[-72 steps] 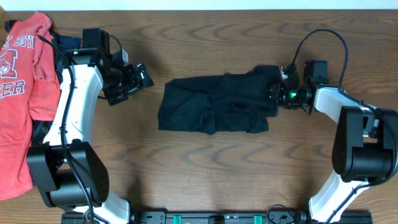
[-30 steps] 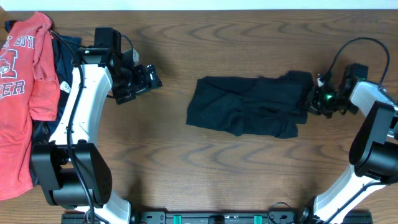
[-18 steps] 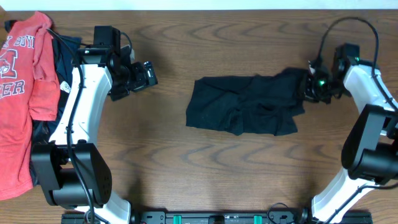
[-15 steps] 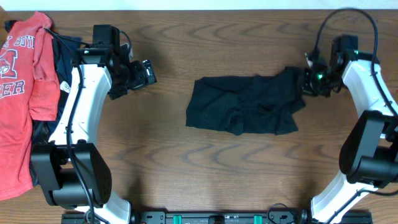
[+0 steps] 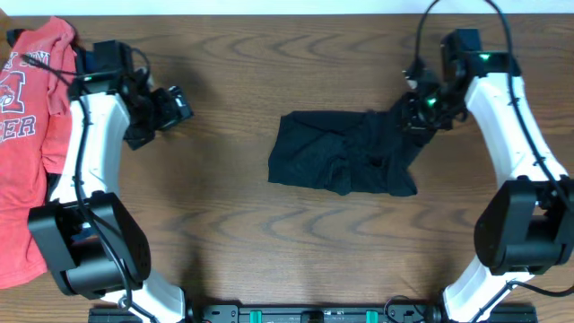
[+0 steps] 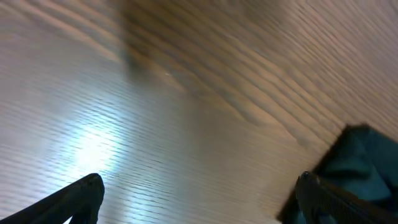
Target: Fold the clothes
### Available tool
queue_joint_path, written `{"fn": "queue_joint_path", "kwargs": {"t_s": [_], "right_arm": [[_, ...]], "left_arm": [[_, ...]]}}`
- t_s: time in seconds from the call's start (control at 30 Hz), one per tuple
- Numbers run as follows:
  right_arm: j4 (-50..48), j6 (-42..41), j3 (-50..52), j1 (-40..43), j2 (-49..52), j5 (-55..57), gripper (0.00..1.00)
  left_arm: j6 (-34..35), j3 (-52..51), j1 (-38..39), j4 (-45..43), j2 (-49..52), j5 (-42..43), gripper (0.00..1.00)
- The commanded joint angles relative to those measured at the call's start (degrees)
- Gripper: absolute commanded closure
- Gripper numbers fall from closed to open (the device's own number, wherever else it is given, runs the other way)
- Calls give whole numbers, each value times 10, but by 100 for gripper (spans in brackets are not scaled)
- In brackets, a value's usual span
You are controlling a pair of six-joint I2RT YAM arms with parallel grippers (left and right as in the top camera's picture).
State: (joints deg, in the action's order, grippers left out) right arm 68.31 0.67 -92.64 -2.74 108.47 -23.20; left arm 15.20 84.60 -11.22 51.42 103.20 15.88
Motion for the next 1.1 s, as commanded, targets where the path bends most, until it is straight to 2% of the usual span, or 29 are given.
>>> {"fn": "queue_joint_path", "kwargs": {"t_s": [0.0,0.37,0.73,1.07], "right_arm": [[2,-7,-9,-38,-12,-5,99],[-10,-68,-9,-135,-12,1,99],[-85,-152,-9,-201,-9,9,99],[-114,-181,-8,-260,38,7,99]], "left_arm": [[6,0,-25,2,5,-1,0],[6,0,-42,3,5,4,0],[5,0,-42,10,5,16,0],[5,0,-42,12,5,16,0]]}}
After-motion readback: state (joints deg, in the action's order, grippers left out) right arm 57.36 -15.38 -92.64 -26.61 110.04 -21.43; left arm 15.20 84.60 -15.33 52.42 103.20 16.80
